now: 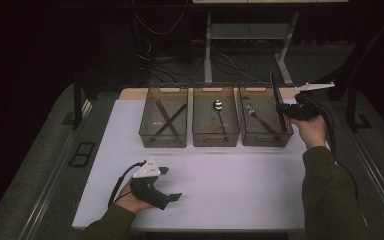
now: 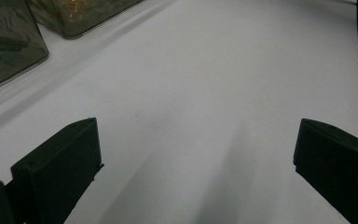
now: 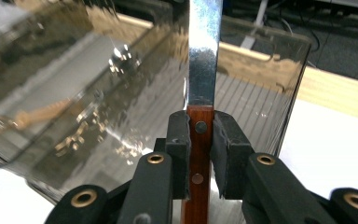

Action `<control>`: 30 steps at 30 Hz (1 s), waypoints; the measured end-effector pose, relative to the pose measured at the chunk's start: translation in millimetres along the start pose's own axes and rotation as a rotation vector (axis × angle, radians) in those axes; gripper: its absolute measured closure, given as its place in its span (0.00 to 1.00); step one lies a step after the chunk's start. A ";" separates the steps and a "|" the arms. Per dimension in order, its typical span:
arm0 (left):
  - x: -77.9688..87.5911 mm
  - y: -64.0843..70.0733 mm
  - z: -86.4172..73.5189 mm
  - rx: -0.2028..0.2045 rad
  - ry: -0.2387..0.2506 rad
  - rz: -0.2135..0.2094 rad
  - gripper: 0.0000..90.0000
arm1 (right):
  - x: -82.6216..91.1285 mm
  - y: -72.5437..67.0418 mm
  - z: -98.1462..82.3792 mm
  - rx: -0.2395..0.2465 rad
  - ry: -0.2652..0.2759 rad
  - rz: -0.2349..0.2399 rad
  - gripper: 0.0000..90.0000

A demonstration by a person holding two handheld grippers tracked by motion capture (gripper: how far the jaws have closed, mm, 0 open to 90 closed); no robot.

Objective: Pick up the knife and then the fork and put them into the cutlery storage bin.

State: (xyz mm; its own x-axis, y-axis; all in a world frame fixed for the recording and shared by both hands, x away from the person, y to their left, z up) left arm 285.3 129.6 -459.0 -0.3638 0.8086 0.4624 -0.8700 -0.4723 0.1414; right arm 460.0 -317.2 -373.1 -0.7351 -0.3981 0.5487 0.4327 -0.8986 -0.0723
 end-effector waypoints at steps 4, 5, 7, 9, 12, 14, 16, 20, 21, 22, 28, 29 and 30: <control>0.0 -0.3 0.1 0.002 0.002 0.000 0.01 | -7.1 1.0 -3.7 -0.004 -0.036 -0.008 0.86; 0.0 -0.2 0.1 0.002 0.002 0.000 0.01 | -8.6 1.3 -4.7 -0.004 -0.046 -0.008 0.86; -0.1 -0.1 0.1 0.001 0.003 -0.001 0.00 | -11.8 1.4 -6.4 -0.002 -0.065 -0.015 0.86; 0.0 -0.2 0.1 0.000 0.002 -0.001 0.00 | -14.4 1.5 -8.0 -0.002 -0.081 -0.013 0.86; -0.1 -0.1 0.1 0.002 0.003 0.000 0.01 | -18.3 0.9 -10.4 0.011 -0.122 -0.011 0.86; 0.1 0.0 0.1 0.000 0.001 -0.001 0.00 | -20.8 0.4 -12.3 0.021 -0.145 -0.013 0.86; 0.0 0.1 0.1 0.000 0.001 -0.001 0.00 | -24.0 0.0 -14.3 0.027 -0.166 -0.018 0.86; 0.0 0.1 0.1 0.000 0.001 -0.001 0.00 | -29.2 0.4 -18.1 0.032 -0.207 -0.030 0.86; 0.0 0.0 0.1 -0.001 0.000 -0.001 0.01 | -30.1 0.9 -18.9 0.038 -0.215 -0.037 0.86; -0.1 0.1 0.1 0.000 0.001 -0.001 0.01 | -31.1 1.0 -19.4 0.037 -0.223 -0.037 0.86; -0.2 0.3 0.0 0.000 0.001 -0.003 0.01 | -37.1 0.4 -22.3 0.048 -0.263 -0.058 0.81; 0.0 0.2 0.1 -0.001 0.000 -0.003 0.01 | -37.8 0.5 -22.5 0.043 -0.263 -0.058 0.78; 0.0 0.2 0.1 0.000 0.001 -0.003 0.01 | -38.1 0.6 -22.6 0.045 -0.263 -0.060 0.76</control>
State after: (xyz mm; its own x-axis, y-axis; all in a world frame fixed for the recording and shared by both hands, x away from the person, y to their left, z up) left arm 285.2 129.5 -458.9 -0.3615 0.8101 0.4615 -0.8711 -0.4699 0.1426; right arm 476.4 -306.8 -412.9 -0.6017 -0.2770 0.7491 0.4195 -0.9077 0.0013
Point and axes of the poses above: each handheld gripper's, and its own axes: x roughly backward along the jaws, z roughly out of its top, y roughly to its right, the point moved 3 cm from there along -x, roughly forward along the jaws, and after that the axes turned 6 degrees about y, right-handed, at the moved point
